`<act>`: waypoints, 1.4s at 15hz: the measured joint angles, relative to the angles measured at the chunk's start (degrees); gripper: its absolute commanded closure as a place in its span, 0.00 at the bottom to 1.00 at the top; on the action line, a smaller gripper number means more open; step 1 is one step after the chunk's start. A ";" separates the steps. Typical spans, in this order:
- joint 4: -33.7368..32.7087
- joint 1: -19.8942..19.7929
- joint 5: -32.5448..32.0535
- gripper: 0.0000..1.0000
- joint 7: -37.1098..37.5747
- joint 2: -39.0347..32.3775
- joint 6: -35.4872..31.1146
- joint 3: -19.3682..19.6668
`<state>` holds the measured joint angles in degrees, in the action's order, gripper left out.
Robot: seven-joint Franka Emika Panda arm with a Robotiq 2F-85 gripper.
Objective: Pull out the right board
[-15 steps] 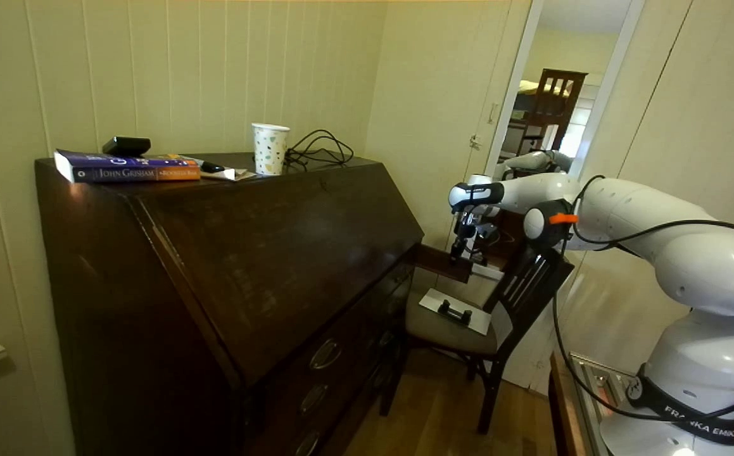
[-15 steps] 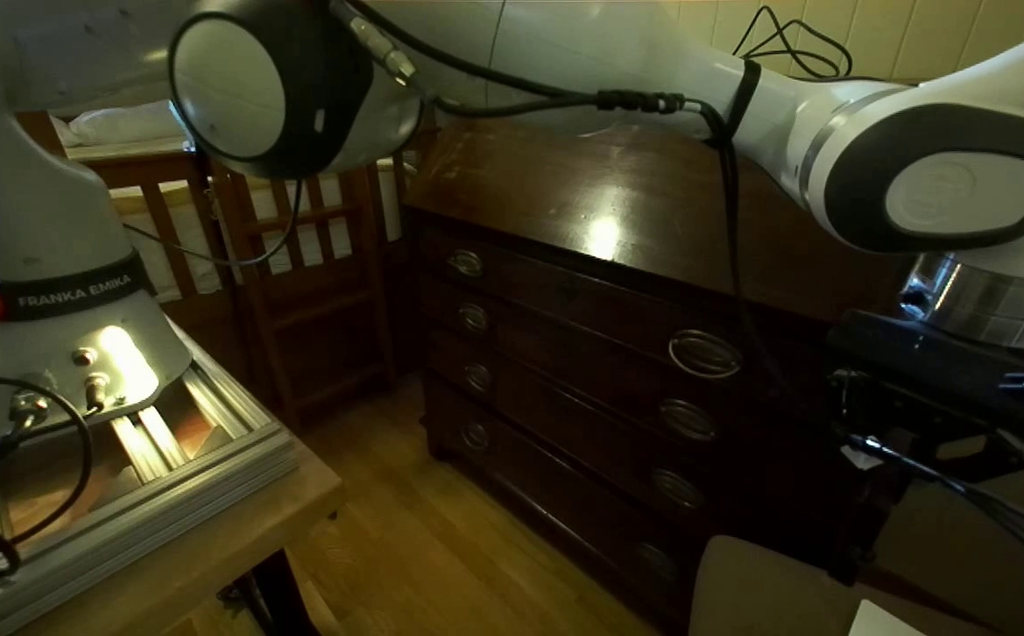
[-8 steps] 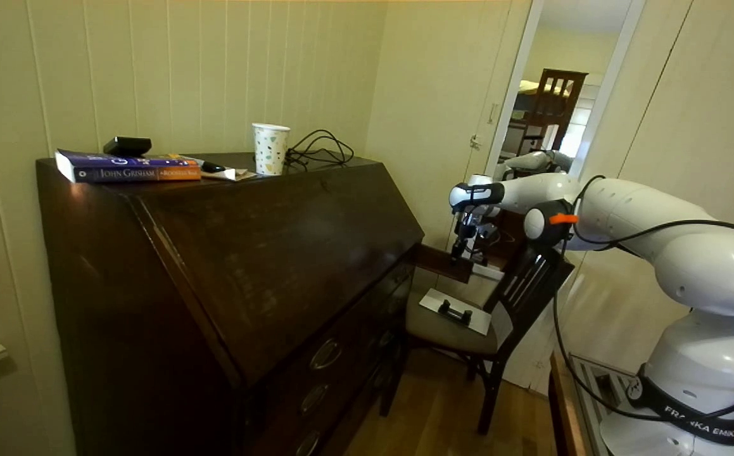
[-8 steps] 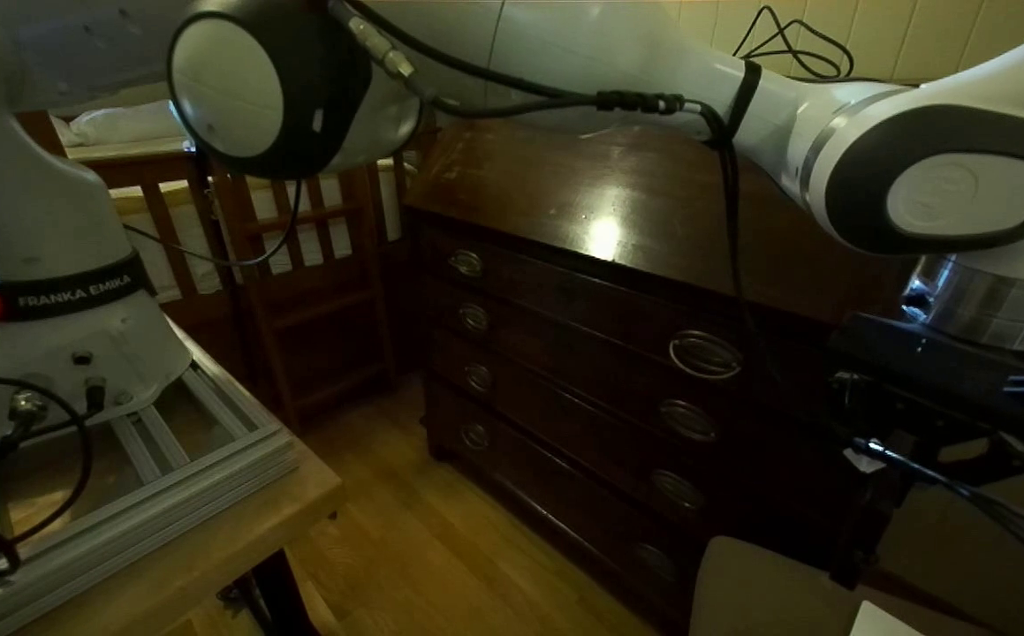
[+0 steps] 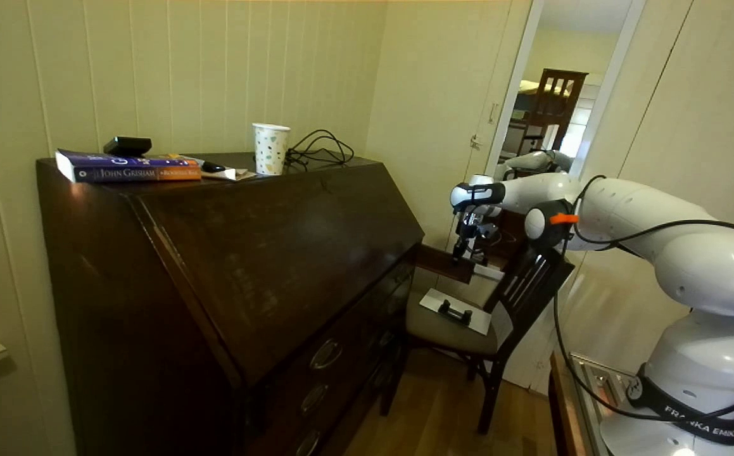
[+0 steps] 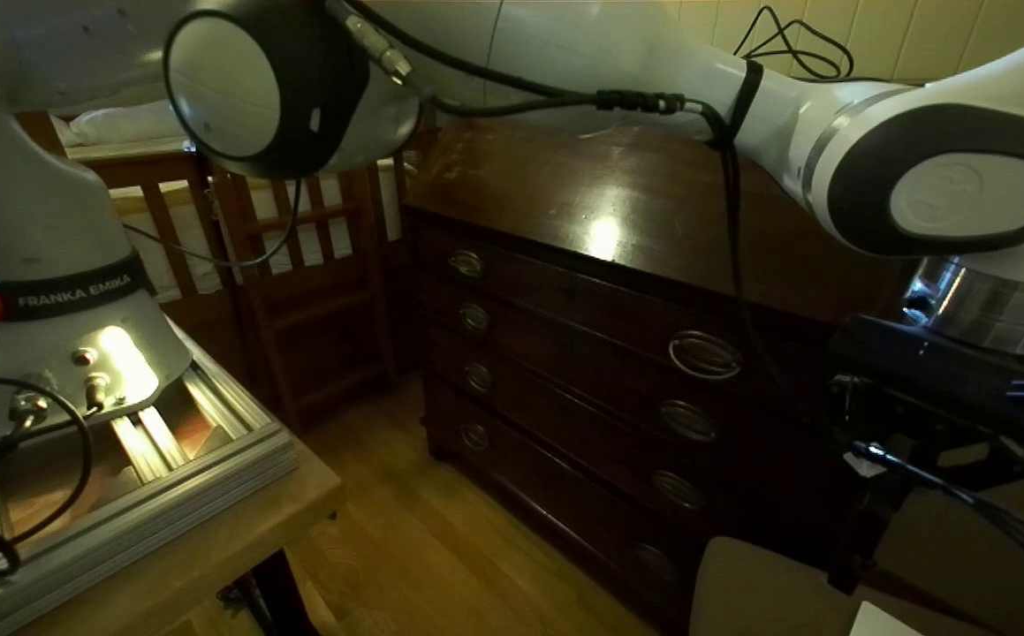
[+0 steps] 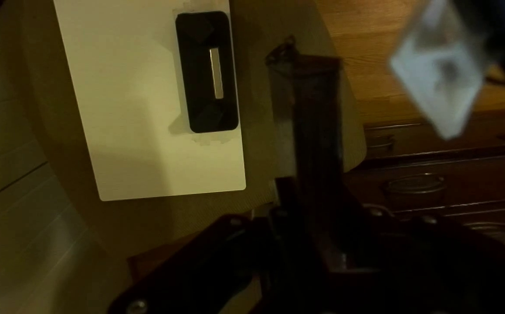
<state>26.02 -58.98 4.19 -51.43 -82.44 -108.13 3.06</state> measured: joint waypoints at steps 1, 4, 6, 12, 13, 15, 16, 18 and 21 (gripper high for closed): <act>0.00 0.00 0.00 0.53 0.00 0.00 0.00 0.00; 0.50 -0.30 -1.36 0.36 0.48 -0.19 1.16 1.37; 0.57 -2.46 -2.56 0.21 0.29 -1.60 4.07 2.93; -0.12 -8.99 -2.84 0.00 -4.02 -2.61 2.38 1.69; -0.19 -9.34 -2.80 0.00 -4.99 -2.30 1.47 0.96; -0.62 -9.69 -2.54 0.00 -7.07 -1.35 0.61 -0.76; -0.81 -9.75 -2.45 0.00 -8.15 -0.59 0.62 -1.64; -0.87 -9.75 -2.30 0.00 -10.23 1.31 1.04 -3.13; -0.91 -9.76 -1.37 0.00 -12.67 4.40 3.24 -5.19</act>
<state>25.11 -68.74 2.82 -64.10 -78.04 -104.89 -2.13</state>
